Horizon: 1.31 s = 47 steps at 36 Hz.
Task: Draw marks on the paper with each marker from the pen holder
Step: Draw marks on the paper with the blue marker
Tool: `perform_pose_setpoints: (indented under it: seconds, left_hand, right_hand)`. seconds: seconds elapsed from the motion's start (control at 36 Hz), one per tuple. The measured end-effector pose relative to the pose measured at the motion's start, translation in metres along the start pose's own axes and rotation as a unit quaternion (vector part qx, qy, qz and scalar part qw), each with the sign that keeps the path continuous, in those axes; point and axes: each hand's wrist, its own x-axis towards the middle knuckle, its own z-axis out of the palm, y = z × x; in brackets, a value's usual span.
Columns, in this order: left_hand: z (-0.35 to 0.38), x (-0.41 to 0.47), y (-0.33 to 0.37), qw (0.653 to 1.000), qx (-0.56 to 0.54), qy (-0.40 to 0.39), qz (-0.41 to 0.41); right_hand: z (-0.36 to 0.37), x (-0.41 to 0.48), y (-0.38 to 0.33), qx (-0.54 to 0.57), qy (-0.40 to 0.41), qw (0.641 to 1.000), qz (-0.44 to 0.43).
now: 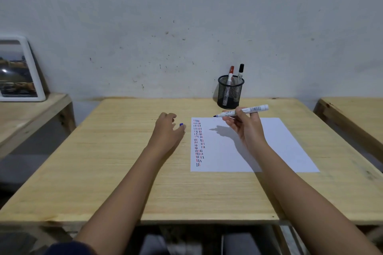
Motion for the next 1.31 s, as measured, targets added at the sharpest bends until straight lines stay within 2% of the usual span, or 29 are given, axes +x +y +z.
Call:
perform_pose_setpoints:
  seconds: [0.06,0.11,0.17,0.28,0.36,0.47,0.53,0.81,0.97,1.31]
  left_hand:
    - [-0.002,-0.013,0.002,0.999,-0.019,0.017,0.021]
    - [-0.003,-0.027,0.001,0.997,-0.064,-0.001,0.039]
    - [-0.005,-0.043,0.002,0.992,-0.103,-0.057,0.041]
    - [-0.005,-0.061,-0.003,0.973,-0.104,-0.197,0.055]
    - [-0.002,-0.070,-0.005,0.960,-0.094,-0.256,0.059]
    - [0.000,-0.076,-0.004,0.965,0.064,-0.229,0.112]
    - [0.001,-0.077,-0.006,0.966,0.085,-0.214,0.118]
    - [0.005,-0.078,-0.007,0.963,0.124,-0.197,0.139]
    - [0.005,-0.078,-0.007,0.965,0.121,-0.191,0.136]
    - [0.005,-0.079,-0.007,0.967,0.110,-0.183,0.136]
  right_hand:
    - [0.002,-0.008,-0.001,-0.008,-0.008,1.000,-0.008]
    - [0.003,-0.017,0.000,-0.051,-0.012,0.998,-0.020]
    - [0.006,-0.027,0.001,-0.116,-0.011,0.993,-0.025]
    - [0.015,-0.047,0.009,-0.182,-0.010,0.983,-0.009]
    - [0.023,-0.060,0.018,-0.231,0.000,0.973,0.011]
    - [0.029,-0.074,0.031,-0.290,0.000,0.957,0.004]
    - [0.030,-0.077,0.035,-0.309,-0.001,0.951,-0.005]
    - [0.033,-0.078,0.034,-0.321,-0.029,0.947,-0.013]
    - [0.035,-0.081,0.034,-0.304,-0.045,0.951,-0.012]
    - [0.032,-0.077,0.039,-0.346,-0.049,0.937,-0.020]
